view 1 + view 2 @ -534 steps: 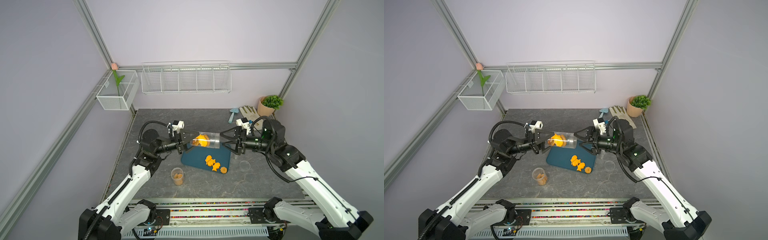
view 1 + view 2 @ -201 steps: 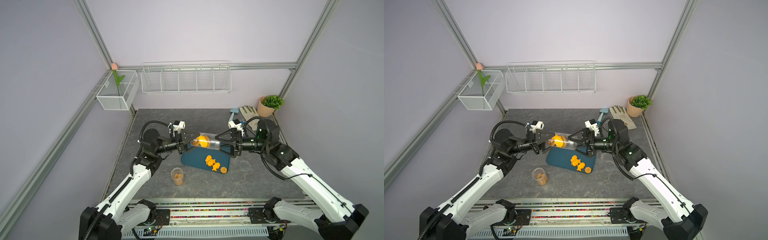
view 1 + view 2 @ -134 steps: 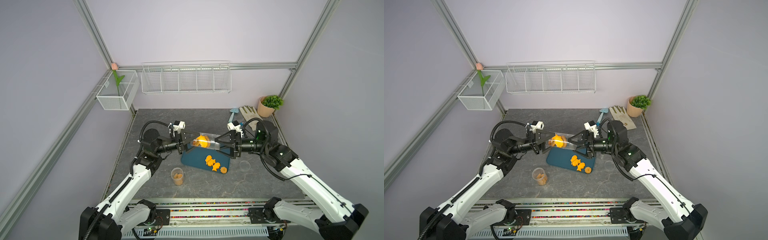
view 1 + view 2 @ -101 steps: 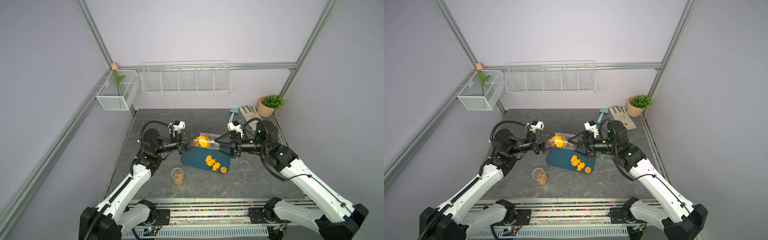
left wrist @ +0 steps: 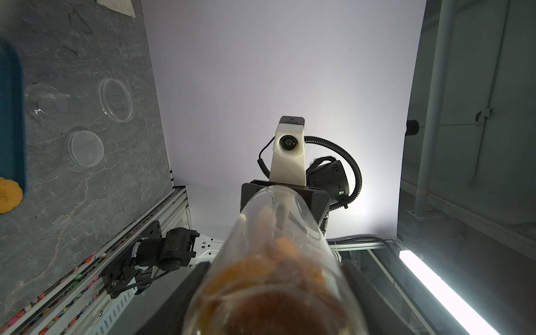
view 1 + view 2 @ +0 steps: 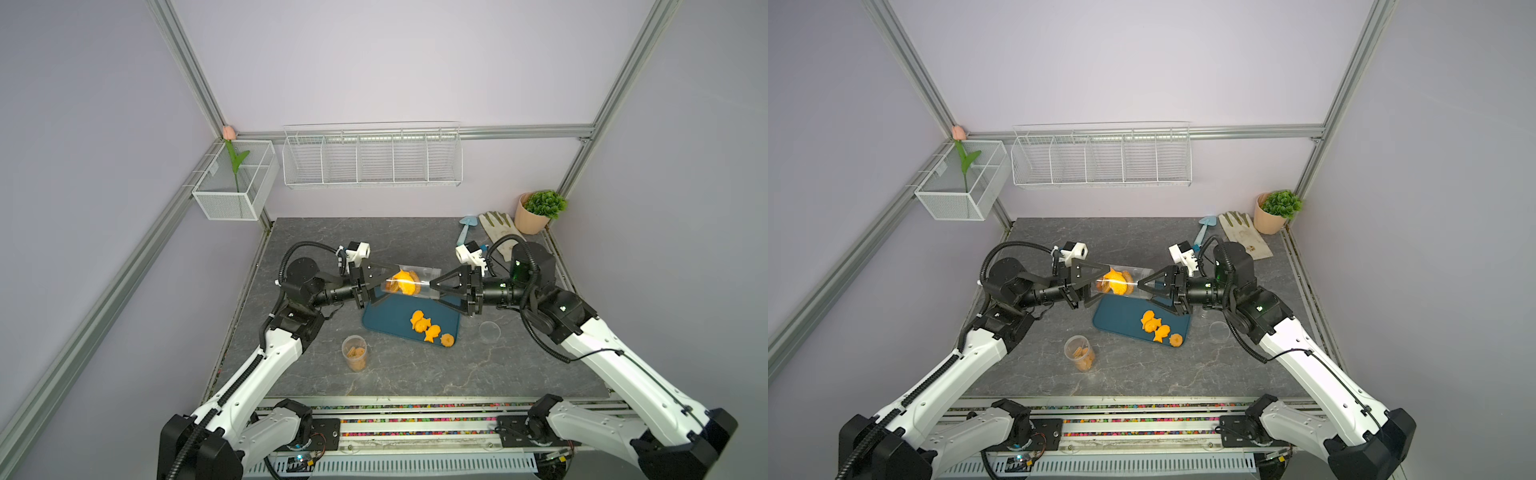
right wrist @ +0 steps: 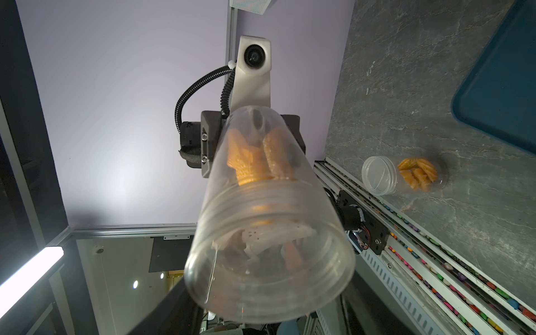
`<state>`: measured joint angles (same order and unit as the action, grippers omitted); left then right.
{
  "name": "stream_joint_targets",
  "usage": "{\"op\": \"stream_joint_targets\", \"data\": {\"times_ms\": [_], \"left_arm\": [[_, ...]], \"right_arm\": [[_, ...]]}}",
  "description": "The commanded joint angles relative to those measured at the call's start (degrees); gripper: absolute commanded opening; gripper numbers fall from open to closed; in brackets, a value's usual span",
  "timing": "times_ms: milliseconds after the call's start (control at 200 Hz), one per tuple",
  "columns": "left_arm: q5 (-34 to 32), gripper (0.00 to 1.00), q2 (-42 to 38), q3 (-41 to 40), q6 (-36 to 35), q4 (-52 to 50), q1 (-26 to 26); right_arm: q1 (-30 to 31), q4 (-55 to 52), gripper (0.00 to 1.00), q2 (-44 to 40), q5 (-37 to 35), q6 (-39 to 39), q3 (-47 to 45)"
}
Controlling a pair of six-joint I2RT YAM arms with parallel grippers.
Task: Pour the cookies out of the jar
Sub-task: Unscrew the lid from the jar.
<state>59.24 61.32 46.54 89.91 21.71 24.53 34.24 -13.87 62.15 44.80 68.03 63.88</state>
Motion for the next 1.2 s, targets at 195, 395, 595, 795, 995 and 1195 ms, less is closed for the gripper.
{"op": "stream_joint_targets", "data": {"times_ms": [195, 395, 595, 795, 995, 1195], "left_arm": [[1.3, 0.66, -0.9, 1.2, 0.3, 0.7, 0.1], [1.7, 0.66, 0.1, 1.8, 0.3, 0.3, 0.1], [2.0, 0.66, 1.4, 2.6, 0.3, 0.1, 0.1], [2.2, 0.66, 1.6, 3.1, 0.4, -0.4, 0.1], [2.2, 0.66, 1.6, 3.5, 0.3, -0.2, 0.1], [2.2, 0.66, 1.6, 3.7, 0.3, 0.1, 0.1]], "right_arm": [[0.3, -9.9, 0.62, 0.2, -2.0, -19.8, 6.4], [0.5, -8.4, 0.62, -1.3, -6.6, -39.7, 6.8], [0.5, 0.7, 0.58, -4.5, -7.0, -61.2, 1.4], [0.1, 0.7, 0.95, -2.1, -5.3, -58.8, 2.8], [-1.1, -4.6, 0.89, -1.5, -4.9, -43.4, 6.0], [-1.7, -4.8, 0.9, 0.1, -0.4, -22.4, 6.5]]}}
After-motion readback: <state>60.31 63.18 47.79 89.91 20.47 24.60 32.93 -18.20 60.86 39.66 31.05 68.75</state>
